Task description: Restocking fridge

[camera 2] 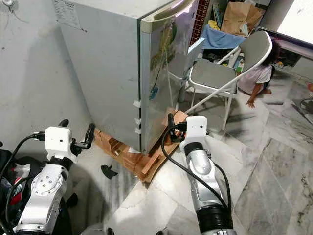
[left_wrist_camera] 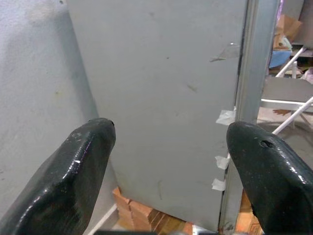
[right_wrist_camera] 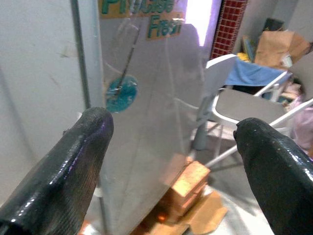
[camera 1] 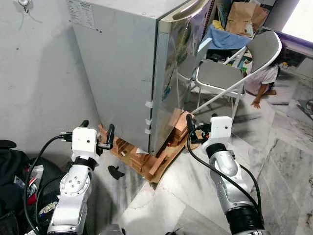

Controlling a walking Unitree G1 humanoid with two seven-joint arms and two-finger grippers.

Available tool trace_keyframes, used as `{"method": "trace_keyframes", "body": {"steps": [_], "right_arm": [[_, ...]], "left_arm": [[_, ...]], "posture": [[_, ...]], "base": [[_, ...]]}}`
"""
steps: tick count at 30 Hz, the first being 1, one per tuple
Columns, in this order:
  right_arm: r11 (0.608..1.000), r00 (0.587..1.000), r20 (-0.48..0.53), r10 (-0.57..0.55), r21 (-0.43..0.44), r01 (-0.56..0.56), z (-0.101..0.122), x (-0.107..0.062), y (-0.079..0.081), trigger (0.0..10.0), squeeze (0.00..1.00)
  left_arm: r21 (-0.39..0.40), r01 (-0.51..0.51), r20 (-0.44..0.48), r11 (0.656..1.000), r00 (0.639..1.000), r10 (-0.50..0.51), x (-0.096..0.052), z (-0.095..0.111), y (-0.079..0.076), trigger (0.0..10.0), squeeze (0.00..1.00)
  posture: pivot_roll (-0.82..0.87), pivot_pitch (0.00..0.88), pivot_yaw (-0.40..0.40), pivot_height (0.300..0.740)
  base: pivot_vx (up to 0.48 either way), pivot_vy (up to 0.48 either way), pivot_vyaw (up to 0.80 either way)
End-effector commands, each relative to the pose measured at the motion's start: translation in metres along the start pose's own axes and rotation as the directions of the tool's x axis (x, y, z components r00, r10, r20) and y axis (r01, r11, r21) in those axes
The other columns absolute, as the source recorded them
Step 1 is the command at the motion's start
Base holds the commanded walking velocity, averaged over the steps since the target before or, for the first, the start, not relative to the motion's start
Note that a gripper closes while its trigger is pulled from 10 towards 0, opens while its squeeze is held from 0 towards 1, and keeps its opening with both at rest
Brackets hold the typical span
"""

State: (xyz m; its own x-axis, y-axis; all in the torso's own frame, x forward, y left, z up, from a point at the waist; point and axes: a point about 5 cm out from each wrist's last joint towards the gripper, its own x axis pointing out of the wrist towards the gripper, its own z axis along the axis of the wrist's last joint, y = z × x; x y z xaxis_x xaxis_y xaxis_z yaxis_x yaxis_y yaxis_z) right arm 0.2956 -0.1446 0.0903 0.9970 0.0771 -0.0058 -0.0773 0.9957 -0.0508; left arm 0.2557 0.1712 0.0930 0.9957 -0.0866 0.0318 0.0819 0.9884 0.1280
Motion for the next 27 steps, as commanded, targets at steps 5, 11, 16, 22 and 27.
{"method": "trace_keyframes", "body": {"steps": [5,11,16,22,27], "right_arm": [[0.996,1.0,-0.016,0.013,0.094,-0.012,-0.001,-0.002,0.008,10.0,0.0],[0.991,0.998,0.001,0.064,0.12,-0.063,0.003,-0.004,0.011,10.0,0.0],[0.989,0.998,-0.022,0.067,0.136,-0.064,0.001,-0.003,0.011,10.0,0.0],[0.989,0.997,-0.014,0.073,0.133,-0.07,0.003,-0.002,0.011,10.0,0.0],[0.989,0.997,-0.013,0.072,0.129,-0.07,0.003,-0.003,0.01,10.0,0.0]], "left_arm": [[-0.006,0.029,0.022,1.0,0.999,-0.029,0.001,0.005,-0.006,10.0,0.0],[-0.007,0.036,0.023,0.999,0.999,-0.036,0.001,0.005,-0.008,10.0,0.0],[-0.005,0.05,0.031,0.999,0.998,-0.05,0.0,0.006,-0.009,10.0,0.0],[-0.006,0.057,0.032,0.998,0.998,-0.057,0.002,0.006,-0.009,10.0,0.0],[-0.006,0.063,0.034,0.998,0.997,-0.063,0.003,0.006,-0.011,10.0,0.0]], "posture": [[0.1,0.001,-0.083,0.74],[0.11,0.011,-0.087,0.74],[0.11,0.008,-0.086,0.74],[0.1,0.007,-0.085,0.74],[0.1,0.005,-0.085,0.74]], "base": [[0.0,0.0,0.0],[0.0,0.0,0.0],[0.055,0.0,-0.61],[0.301,0.0,-0.8],[0.385,0.0,-0.8]]}}
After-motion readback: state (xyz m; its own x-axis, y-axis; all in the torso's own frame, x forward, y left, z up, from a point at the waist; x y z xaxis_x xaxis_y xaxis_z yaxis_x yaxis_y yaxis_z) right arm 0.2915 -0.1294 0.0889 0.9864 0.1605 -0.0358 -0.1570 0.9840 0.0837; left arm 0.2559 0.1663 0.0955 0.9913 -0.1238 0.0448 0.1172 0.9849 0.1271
